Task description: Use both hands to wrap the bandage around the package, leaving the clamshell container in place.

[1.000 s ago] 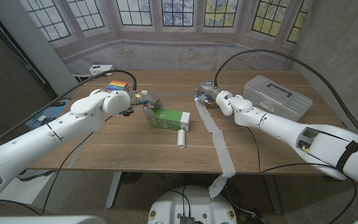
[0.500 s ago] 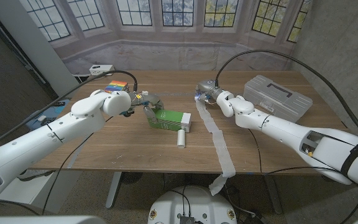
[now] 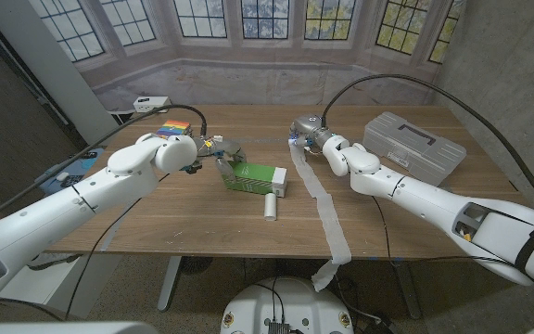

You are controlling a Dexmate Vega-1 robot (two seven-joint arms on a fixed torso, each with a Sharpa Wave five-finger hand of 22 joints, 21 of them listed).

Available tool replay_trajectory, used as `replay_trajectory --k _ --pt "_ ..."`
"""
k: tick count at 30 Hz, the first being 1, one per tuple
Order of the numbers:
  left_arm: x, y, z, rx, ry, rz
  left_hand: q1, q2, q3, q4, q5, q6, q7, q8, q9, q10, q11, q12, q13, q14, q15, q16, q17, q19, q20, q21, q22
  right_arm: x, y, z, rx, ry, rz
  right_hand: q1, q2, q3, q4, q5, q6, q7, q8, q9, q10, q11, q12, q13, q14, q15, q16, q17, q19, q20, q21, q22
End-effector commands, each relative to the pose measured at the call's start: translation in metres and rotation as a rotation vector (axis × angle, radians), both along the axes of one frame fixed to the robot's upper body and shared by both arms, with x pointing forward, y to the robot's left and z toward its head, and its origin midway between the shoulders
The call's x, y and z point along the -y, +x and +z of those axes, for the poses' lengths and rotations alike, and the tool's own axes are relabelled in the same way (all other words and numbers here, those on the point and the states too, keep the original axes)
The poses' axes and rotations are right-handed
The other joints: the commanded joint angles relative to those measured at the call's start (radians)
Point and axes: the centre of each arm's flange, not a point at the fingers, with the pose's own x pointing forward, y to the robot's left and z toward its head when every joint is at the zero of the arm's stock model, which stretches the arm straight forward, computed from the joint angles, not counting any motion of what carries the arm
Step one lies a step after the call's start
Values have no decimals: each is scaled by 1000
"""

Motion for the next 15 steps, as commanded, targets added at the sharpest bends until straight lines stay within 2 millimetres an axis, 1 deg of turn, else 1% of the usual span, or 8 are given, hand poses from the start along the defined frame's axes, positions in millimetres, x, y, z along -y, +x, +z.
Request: replay_trajectory --k 1,4,5,8,15 --pt "14 5 7 2 9 -18 15 65 23 13 8 78 -4 92 2 15 -10 -5 5 8 0 -1 6 0 -1 5 3 -12 -16 10 52 19 36 13 1 -2 -1 3 6 -2 7 4 5 2 7 6 11 -153 6 3 11 -49 2 4" --pt "16 6 9 6 8 -19 15 67 22 13 8 77 1 93 2 18 -9 -5 5 6 1 -1 7 -2 -1 5 3 -15 -19 12 65 15 49 14 1 -4 0 2 8 -1 7 5 8 -2 8 7 12 -153 6 3 11 -49 2 4" --pt "16 7 9 5 7 -19 15 67 22 13 8 77 -3 93 2 17 -9 -5 6 6 2 -1 7 -2 -1 5 3 -16 -20 13 68 14 50 15 0 -4 -1 2 8 -1 6 5 8 -1 8 7 12 -153 5 3 11 -49 2 4" --pt "18 7 10 6 4 -19 13 66 22 13 9 77 1 95 2 16 -9 -7 6 6 1 -3 7 -2 -1 5 3 -18 -22 15 74 12 52 16 2 -6 0 2 10 -3 6 5 9 2 8 7 14 -154 5 4 11 -49 2 4" --pt "19 8 10 11 -11 -18 13 67 23 12 9 77 0 97 2 16 -8 -8 8 8 2 -3 7 -2 0 5 3 -21 -25 18 81 20 57 19 2 -8 0 2 9 -2 5 6 9 4 8 8 15 -154 3 5 12 -49 2 4"
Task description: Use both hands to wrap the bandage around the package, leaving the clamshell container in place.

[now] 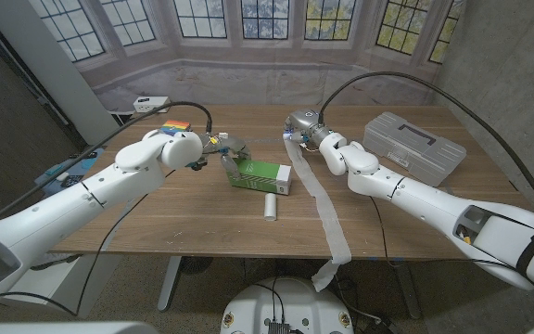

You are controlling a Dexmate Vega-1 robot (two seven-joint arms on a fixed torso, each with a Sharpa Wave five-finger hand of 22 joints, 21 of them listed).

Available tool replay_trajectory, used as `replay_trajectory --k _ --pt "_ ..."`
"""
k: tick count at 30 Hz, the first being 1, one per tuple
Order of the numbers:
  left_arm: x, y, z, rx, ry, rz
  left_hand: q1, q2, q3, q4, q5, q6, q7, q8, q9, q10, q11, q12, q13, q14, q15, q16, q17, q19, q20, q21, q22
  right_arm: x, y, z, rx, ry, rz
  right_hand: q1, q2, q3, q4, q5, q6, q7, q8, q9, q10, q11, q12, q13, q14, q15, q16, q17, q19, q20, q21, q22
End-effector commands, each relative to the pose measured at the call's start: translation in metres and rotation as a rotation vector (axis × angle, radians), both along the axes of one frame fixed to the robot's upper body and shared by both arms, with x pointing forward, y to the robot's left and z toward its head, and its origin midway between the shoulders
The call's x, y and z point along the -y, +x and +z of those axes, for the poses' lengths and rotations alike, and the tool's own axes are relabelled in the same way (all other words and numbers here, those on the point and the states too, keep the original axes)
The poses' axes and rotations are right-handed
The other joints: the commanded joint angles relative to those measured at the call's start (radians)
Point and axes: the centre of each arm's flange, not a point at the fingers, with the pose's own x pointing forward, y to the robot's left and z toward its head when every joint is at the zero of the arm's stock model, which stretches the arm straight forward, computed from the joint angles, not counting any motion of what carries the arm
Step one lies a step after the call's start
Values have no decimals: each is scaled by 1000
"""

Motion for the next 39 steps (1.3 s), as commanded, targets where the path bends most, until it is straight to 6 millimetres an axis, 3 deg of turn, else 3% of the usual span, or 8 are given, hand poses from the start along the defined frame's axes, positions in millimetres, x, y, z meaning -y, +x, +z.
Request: replay_trajectory --k 1,22,39 --pt "5 3 3 6 -16 0 13 67 22 13 9 77 0 97 3 15 -7 -6 3 8 2 -3 3 -2 0 5 3 -9 -9 8 27 11 19 10 3 -4 1 2 9 -2 4 2 10 4 9 4 9 -150 4 5 12 -49 2 4" --pt "3 6 6 6 -93 30 13 68 22 10 10 80 2 105 3 16 -4 -9 7 8 5 -5 5 -3 2 5 3 -24 -20 16 66 -10 51 15 5 -10 3 1 17 0 3 4 12 1 7 5 15 -149 -1 6 13 -49 1 4" --pt "17 10 13 11 -110 16 10 69 22 11 11 75 8 109 3 15 1 -13 11 9 6 -6 6 -4 3 5 3 -40 -25 29 91 0 95 26 5 -16 1 1 23 0 1 5 18 3 8 7 22 -152 -3 8 14 -49 0 5"
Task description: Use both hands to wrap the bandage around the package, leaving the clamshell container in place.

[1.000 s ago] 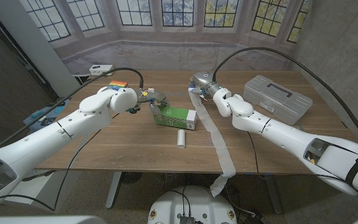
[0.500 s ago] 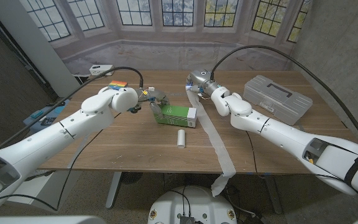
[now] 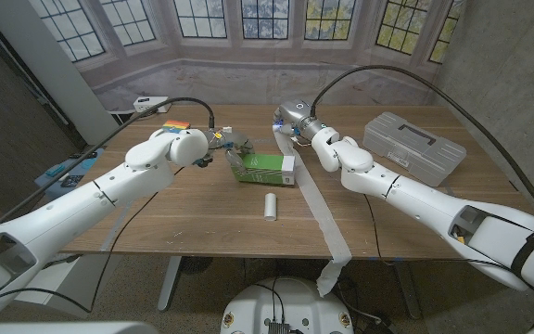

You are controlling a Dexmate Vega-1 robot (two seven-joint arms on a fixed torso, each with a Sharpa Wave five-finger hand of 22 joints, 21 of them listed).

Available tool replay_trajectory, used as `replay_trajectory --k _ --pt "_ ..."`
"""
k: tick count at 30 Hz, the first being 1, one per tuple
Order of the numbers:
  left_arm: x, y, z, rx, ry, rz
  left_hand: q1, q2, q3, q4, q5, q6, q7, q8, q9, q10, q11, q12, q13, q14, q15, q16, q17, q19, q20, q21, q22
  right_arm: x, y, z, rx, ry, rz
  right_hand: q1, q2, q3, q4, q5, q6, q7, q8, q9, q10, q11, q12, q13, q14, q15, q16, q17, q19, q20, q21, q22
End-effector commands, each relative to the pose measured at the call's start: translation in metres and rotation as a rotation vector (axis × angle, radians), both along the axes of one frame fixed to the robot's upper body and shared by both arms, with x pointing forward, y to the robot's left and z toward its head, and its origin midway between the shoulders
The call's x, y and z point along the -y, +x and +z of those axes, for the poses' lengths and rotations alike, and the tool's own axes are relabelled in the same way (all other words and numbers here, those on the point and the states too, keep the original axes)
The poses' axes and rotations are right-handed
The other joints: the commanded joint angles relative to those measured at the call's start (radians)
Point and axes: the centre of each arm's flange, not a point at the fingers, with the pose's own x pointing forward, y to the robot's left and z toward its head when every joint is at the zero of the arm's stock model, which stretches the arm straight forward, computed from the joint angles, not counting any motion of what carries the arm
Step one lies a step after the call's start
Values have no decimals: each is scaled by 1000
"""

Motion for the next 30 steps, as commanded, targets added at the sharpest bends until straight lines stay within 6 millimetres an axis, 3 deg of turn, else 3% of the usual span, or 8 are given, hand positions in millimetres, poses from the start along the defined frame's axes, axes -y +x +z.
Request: replay_trajectory --k 1,19,30 --pt "9 2 3 1 -15 -10 10 69 19 14 7 75 7 109 3 9 -2 -4 3 3 1 -7 6 -5 3 5 3 -13 -3 10 20 -4 30 12 1 -2 1 1 9 0 2 5 8 2 8 1 7 -151 -3 3 8 -43 0 5" --pt "23 3 4 -3 -38 -38 7 70 17 14 8 74 7 114 3 9 -2 -7 6 4 2 -8 7 -5 4 5 4 -26 9 13 11 7 48 19 2 -7 2 1 8 4 -2 6 8 2 6 3 10 -150 -8 4 8 -44 -1 5" --pt "26 -2 1 -7 -43 -38 8 71 17 13 9 71 5 116 3 8 0 -9 9 5 3 -8 8 -5 5 6 4 -18 24 17 0 23 17 21 5 -10 4 1 9 1 -4 7 9 3 5 3 14 -150 -8 6 8 -44 -1 5"
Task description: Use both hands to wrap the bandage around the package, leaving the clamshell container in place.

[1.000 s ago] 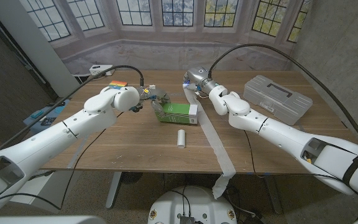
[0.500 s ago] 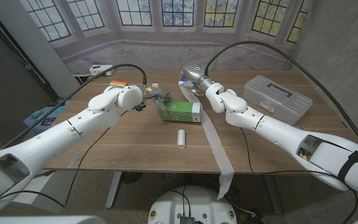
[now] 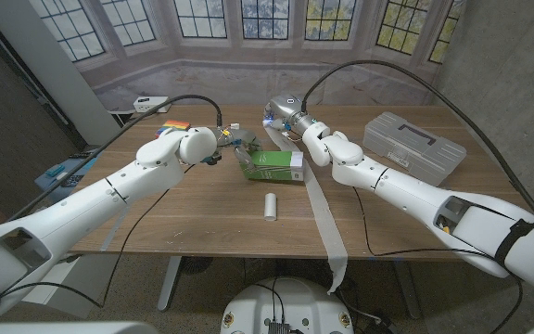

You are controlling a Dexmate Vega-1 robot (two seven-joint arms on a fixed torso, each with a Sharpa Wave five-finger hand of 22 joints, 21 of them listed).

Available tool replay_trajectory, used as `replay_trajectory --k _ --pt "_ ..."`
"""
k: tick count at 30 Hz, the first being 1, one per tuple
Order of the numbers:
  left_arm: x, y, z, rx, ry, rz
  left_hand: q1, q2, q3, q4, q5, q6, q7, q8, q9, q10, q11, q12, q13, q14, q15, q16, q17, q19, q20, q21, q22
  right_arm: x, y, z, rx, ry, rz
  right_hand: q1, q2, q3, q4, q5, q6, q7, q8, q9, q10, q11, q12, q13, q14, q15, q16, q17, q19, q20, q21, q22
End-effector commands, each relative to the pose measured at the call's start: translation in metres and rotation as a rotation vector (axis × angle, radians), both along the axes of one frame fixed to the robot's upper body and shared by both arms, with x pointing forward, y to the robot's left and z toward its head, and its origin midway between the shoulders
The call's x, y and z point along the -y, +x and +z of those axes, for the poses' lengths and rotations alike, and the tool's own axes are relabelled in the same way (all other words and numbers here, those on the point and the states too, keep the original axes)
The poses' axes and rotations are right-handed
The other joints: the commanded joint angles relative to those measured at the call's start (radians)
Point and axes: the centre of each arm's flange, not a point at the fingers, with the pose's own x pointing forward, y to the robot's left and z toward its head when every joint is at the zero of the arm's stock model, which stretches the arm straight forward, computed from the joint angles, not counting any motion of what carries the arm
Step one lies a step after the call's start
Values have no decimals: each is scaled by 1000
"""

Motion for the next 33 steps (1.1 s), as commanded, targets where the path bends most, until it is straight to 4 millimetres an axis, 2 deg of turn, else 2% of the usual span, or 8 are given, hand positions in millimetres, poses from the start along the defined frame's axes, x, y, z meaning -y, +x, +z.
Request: replay_trajectory --k 1,5,13,24,33 --pt "5 -5 -3 -5 -9 -6 7 71 17 13 9 71 5 116 4 9 -2 -1 4 5 3 -1 3 -2 1 6 4 4 13 4 -8 16 -21 11 3 -5 -1 1 10 2 -4 0 9 3 5 4 9 -146 -2 6 9 -44 -1 5" --pt "7 -7 -4 -8 -6 -5 8 72 16 12 9 69 11 116 4 8 1 -2 5 4 3 0 4 -1 1 6 4 5 16 6 -7 20 -26 13 5 -5 -1 0 11 1 -4 1 9 2 5 4 10 -147 -2 7 8 -44 -2 5" --pt "8 -11 -8 -9 -12 1 6 71 17 13 10 71 7 118 4 9 1 -3 6 5 3 -2 3 -1 1 6 4 7 18 7 -6 26 -31 17 6 -9 -1 0 10 2 -6 1 11 4 5 5 11 -146 -3 9 8 -44 -2 5" --pt "7 -14 -11 -4 -42 8 3 71 16 14 10 72 5 121 4 11 1 -4 8 6 3 -3 3 -2 1 6 4 -4 13 5 -4 12 -2 25 7 -10 -3 0 12 2 -8 2 13 1 4 5 13 -147 -5 10 8 -44 -2 5" --pt "4 -8 -6 9 -67 18 2 72 16 14 11 70 9 123 4 11 2 -6 10 6 3 -4 3 -3 1 6 4 -14 10 9 8 12 20 25 8 -13 -1 0 13 0 -9 2 13 5 3 7 16 -146 -7 11 8 -44 -2 5"
